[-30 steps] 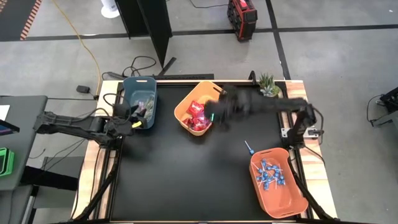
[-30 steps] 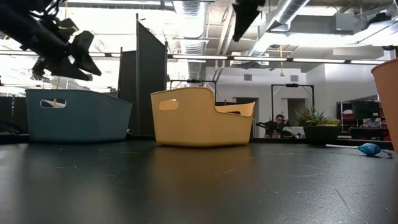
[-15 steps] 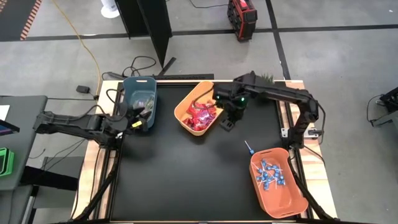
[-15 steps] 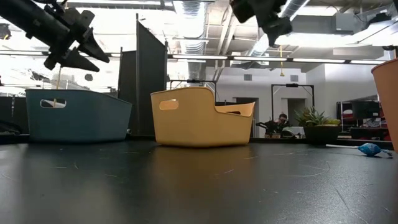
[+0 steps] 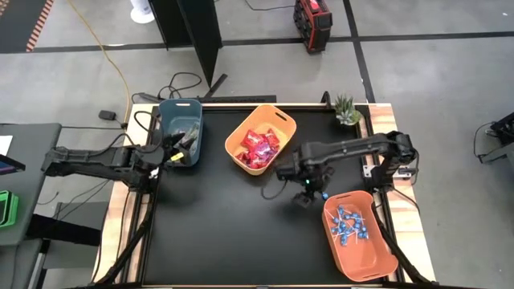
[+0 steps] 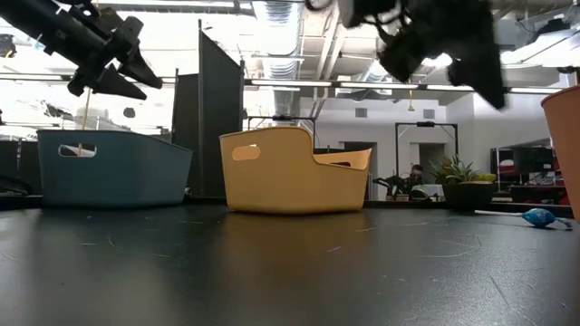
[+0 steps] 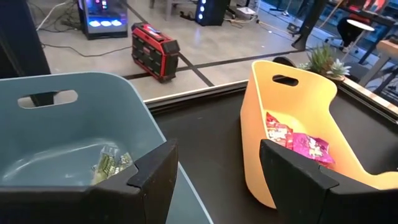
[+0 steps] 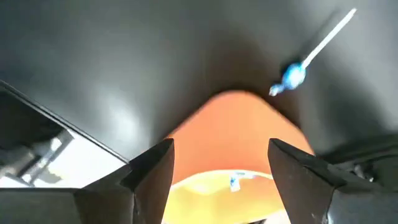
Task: Sort candy
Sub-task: Put the blue lollipop into the orange bin
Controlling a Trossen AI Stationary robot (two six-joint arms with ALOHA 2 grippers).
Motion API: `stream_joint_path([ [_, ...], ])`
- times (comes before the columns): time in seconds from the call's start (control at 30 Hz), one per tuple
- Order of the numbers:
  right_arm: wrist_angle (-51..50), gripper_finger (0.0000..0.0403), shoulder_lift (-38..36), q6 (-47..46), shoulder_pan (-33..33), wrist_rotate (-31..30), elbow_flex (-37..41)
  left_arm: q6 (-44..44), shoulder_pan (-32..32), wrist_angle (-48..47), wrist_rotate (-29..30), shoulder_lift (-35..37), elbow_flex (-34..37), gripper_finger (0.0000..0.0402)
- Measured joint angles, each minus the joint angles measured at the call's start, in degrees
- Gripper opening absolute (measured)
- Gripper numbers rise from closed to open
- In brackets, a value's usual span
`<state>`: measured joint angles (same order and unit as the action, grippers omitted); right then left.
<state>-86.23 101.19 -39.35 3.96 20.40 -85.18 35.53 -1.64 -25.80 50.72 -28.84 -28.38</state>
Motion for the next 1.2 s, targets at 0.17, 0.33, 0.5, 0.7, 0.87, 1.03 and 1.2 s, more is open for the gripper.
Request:
stream_joint_path([
  [0.17,8.89,0.0276,-0.44,-3.70,-0.26,2.15,8.91,0.00,0.88,0.02,-0.10,0.01,0.00,0.0220],
  [0.33,15.57,0.0276,-0.44,-7.70,-1.86,-0.12,14.28,0.00,1.04,0.07,-2.59,0.02,0.00,0.0220],
  [0.5,16.85,0.0276,-0.44,-10.62,-3.45,-3.19,18.78,0.00,1.06,0.08,-3.26,0.02,0.00,0.0220],
  [0.7,24.66,0.0276,-0.42,-11.68,-4.82,-3.76,26.60,-0.67,1.04,0.07,-3.51,-0.02,0.00,0.0220],
  [0.87,29.02,0.0276,-0.39,-11.83,-5.61,-2.97,30.46,-1.56,1.04,0.17,-3.76,0.00,0.00,0.0220],
  [1.03,29.56,0.0271,-0.58,-9.88,-5.70,-2.52,32.27,-1.03,1.04,1.18,-5.10,0.02,0.00,0.0220],
  [1.2,30.41,0.0210,-0.59,-8.21,-5.67,-2.65,32.91,-1.40,1.04,1.27,-5.27,0.02,0.00,0.0220],
])
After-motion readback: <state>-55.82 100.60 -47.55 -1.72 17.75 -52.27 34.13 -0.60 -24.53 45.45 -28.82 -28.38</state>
